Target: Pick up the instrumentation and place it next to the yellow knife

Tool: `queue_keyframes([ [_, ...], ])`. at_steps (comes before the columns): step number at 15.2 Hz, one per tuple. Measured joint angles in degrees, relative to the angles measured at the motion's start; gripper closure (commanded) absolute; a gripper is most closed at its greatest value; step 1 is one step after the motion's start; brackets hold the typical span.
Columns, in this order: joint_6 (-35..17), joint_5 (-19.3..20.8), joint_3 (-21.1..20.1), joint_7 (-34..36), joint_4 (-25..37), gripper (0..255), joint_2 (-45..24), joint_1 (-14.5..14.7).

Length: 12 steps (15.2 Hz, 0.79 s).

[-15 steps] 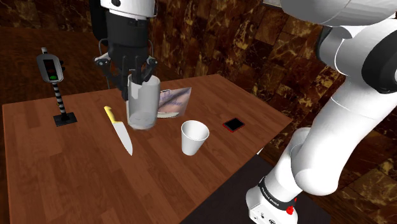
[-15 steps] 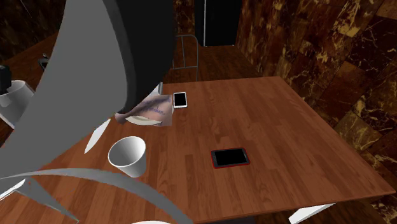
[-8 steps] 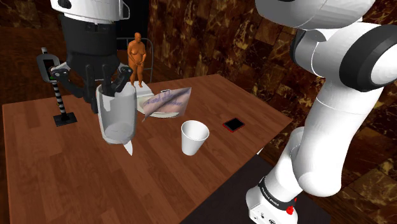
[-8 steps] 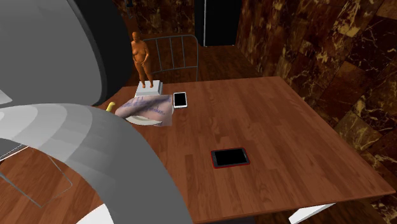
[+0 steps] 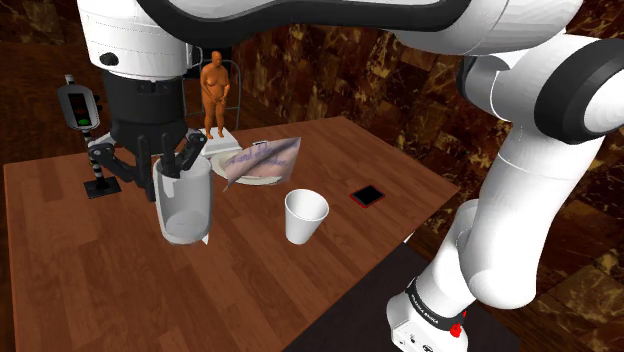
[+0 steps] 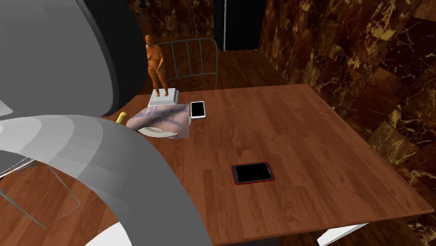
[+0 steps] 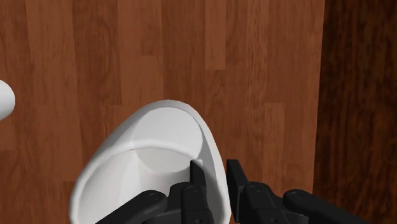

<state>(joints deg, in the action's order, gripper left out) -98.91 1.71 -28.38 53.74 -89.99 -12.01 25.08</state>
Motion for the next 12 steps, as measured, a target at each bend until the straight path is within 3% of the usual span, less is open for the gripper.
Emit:
queue_keyframes([
  [12, -8.9, 0.45, 0.22, 0.02, -8.14, 255, -0.88, -0.09],
])
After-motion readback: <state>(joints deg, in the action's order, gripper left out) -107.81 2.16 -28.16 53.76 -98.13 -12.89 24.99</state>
